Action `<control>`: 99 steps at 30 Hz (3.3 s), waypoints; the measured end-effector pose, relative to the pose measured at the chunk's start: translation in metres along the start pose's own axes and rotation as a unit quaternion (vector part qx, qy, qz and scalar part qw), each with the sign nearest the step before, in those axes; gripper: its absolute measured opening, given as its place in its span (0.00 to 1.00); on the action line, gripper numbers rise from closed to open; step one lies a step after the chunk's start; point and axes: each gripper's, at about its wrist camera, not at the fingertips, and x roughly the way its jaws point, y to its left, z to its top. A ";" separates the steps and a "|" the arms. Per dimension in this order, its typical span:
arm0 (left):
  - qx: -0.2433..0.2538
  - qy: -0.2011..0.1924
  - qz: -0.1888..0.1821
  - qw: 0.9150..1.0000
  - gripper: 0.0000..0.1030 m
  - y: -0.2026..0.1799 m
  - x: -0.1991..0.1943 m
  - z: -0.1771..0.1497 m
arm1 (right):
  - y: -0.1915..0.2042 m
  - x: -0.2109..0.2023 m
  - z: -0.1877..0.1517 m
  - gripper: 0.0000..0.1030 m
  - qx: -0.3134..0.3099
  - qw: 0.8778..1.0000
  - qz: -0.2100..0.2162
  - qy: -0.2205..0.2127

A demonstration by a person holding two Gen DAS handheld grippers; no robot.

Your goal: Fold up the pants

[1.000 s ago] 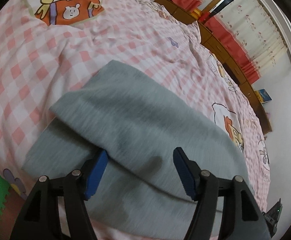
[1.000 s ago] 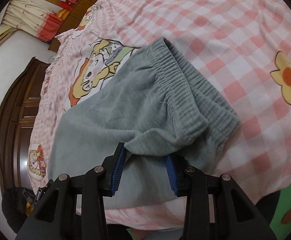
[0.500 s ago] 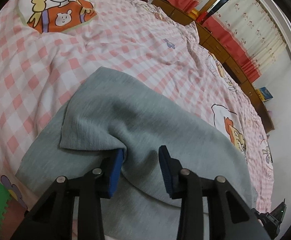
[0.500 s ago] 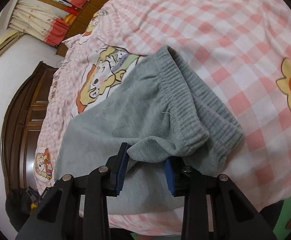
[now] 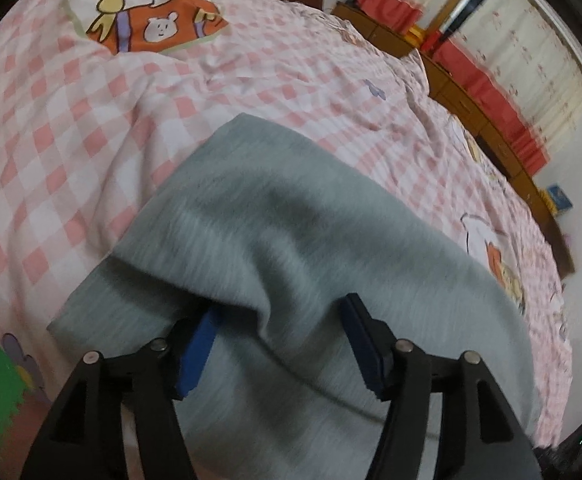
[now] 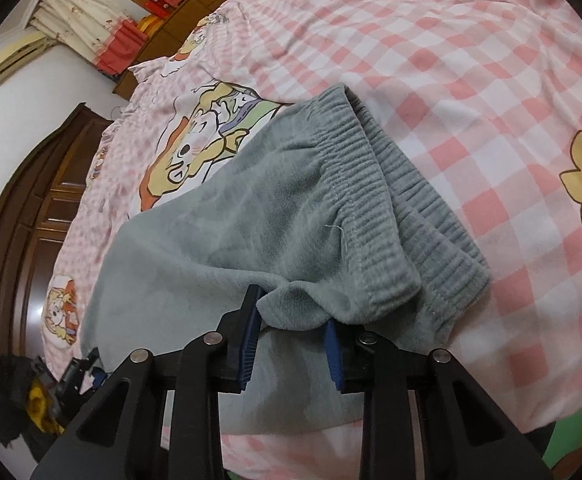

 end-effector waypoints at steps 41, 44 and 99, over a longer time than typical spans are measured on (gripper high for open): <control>0.131 -0.009 -0.060 0.990 0.07 -0.019 -0.086 0.002 | 0.034 -0.088 0.014 0.12 -0.093 0.995 0.035 -0.015; 0.140 0.013 -0.035 0.989 0.07 -0.011 -0.071 -0.013 | 0.022 -0.070 -0.004 0.12 -0.103 0.995 0.001 0.002; 0.129 -0.043 0.120 0.983 0.64 -0.013 -0.118 -0.018 | -0.006 0.003 0.049 0.57 -0.221 0.969 -0.105 -0.044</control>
